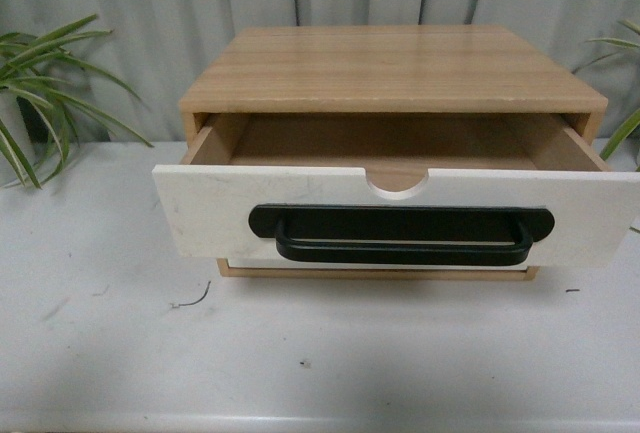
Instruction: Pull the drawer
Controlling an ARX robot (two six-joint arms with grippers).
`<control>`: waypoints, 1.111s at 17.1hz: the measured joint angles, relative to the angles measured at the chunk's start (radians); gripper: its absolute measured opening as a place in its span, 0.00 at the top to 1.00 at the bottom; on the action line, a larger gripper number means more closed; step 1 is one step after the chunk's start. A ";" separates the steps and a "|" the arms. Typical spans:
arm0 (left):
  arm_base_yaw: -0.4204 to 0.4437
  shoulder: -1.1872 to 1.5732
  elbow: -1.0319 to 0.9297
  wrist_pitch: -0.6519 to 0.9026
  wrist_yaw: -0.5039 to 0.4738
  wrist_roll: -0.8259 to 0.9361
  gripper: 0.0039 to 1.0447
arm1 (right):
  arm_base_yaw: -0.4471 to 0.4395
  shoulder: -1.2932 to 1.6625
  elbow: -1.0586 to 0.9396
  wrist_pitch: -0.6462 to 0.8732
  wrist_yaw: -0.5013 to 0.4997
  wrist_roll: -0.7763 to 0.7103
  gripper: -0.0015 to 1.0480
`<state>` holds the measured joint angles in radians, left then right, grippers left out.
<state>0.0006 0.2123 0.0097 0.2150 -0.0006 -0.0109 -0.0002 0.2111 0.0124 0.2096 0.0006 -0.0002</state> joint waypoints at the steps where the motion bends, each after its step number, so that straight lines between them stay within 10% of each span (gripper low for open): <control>1: 0.000 -0.006 0.000 -0.008 0.000 0.000 0.99 | 0.000 -0.006 0.000 -0.004 0.000 0.000 0.98; 19: 0.000 -0.204 0.000 -0.219 0.000 0.000 0.89 | 0.000 -0.208 0.000 -0.214 0.000 0.000 0.90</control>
<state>0.0006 0.0082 0.0101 -0.0036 -0.0010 -0.0109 -0.0002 0.0036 0.0128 -0.0048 0.0006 -0.0006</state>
